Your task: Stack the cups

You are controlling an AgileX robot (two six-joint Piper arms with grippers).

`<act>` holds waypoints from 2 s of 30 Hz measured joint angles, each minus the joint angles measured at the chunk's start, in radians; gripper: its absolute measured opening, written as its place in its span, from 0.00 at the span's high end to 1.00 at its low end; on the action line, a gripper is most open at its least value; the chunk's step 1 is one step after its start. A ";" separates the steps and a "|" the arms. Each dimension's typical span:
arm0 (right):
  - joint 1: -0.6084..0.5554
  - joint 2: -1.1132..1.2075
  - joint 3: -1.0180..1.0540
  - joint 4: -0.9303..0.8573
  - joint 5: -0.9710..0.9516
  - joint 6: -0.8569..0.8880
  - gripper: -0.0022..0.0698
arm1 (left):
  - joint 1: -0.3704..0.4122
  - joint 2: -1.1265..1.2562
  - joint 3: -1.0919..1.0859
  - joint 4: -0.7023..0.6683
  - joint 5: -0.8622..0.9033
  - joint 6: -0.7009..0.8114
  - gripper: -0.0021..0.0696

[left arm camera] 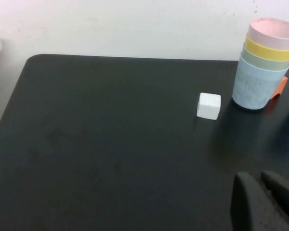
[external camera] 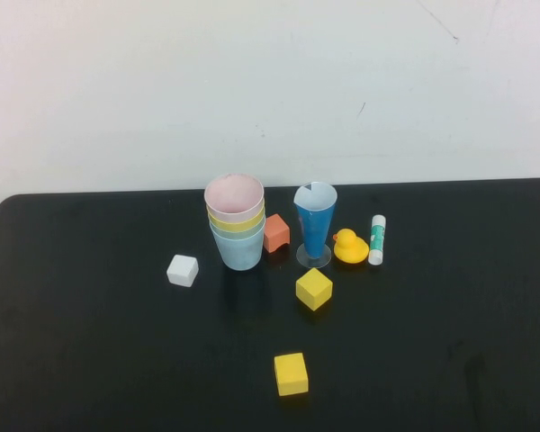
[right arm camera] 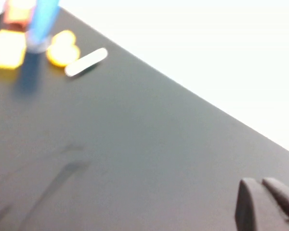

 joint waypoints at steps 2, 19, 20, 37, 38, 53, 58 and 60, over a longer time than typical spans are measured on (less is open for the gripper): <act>-0.051 -0.059 0.058 0.007 -0.067 0.006 0.97 | 0.000 0.000 0.000 0.000 0.000 0.000 0.97; -0.173 -0.199 0.349 0.067 -0.248 0.049 0.97 | 0.000 0.000 0.000 0.000 0.000 -0.002 0.97; -0.175 -0.199 0.349 0.067 -0.246 0.053 0.97 | 0.000 0.000 0.000 0.000 0.000 -0.002 0.97; -0.184 -0.199 0.347 0.071 -0.244 0.080 0.97 | 0.000 0.000 0.000 0.000 0.000 -0.002 0.97; -0.186 -0.199 0.347 0.071 -0.244 0.094 0.97 | 0.000 0.000 0.000 0.000 0.000 -0.002 0.97; -0.215 -0.201 0.347 0.071 -0.244 0.292 0.97 | 0.000 0.000 0.000 0.000 0.000 0.000 0.97; -0.259 -0.201 0.347 0.071 -0.244 0.294 0.97 | 0.000 0.000 0.000 0.000 0.000 -0.002 0.97; -0.263 -0.201 0.347 0.071 -0.244 0.294 0.97 | 0.000 0.000 0.000 0.000 0.000 -0.002 0.97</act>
